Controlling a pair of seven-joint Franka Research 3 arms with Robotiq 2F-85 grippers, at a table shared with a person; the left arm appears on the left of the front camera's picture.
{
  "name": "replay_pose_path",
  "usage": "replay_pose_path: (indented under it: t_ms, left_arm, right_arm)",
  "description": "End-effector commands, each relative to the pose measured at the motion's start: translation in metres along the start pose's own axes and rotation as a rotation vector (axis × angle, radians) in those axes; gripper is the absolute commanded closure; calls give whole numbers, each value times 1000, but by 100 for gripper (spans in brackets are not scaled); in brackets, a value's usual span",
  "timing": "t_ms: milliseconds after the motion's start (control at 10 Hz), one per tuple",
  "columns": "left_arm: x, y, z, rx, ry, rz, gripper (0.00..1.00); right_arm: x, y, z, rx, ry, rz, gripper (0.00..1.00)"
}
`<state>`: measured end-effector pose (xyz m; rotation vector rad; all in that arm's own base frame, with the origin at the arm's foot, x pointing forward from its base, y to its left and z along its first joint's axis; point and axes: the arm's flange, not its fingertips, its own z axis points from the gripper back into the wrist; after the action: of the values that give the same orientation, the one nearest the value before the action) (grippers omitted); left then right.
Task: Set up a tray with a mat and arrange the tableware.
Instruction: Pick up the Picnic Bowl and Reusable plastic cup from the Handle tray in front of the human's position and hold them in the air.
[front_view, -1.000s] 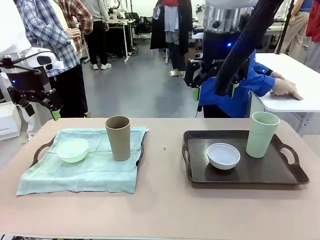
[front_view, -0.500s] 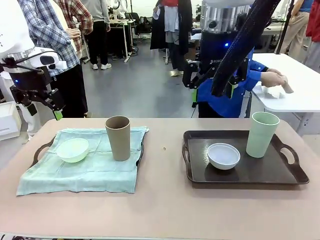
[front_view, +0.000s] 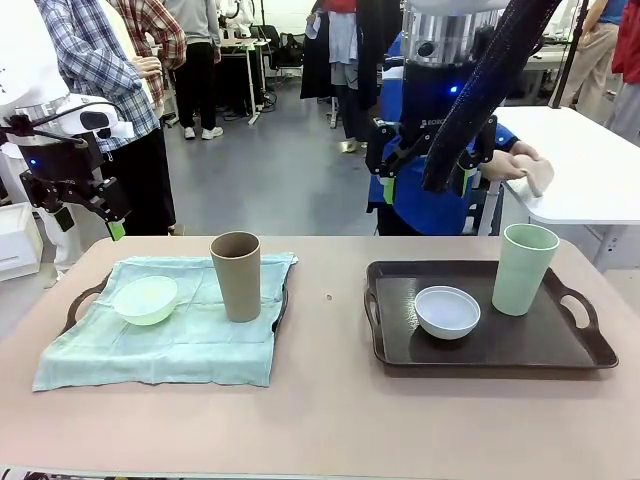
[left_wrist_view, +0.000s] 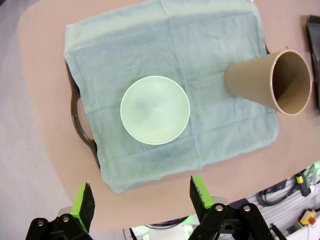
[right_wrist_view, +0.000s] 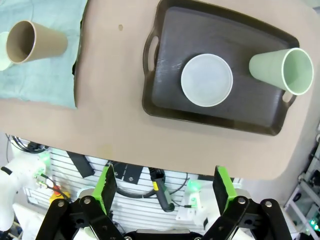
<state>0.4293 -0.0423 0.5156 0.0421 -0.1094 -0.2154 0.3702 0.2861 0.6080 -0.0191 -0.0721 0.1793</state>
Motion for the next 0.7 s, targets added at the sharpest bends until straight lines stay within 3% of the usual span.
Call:
replay_pose_path:
  t_ms: [0, 400, 600]
  left_arm:
    - [2, 0, 0, 17, 1, 6, 0]
    - [2, 0, 0, 17, 1, 6, 0]
    - [-5, 8, 6, -84, 16, -20, 0]
  right_arm:
    - [2, 1, 1, -2, 10, -15, 0]
    - [0, 0, 0, 0, 0, 0, 0]
    - [-28, -43, 5, 140, 18, -36, 0]
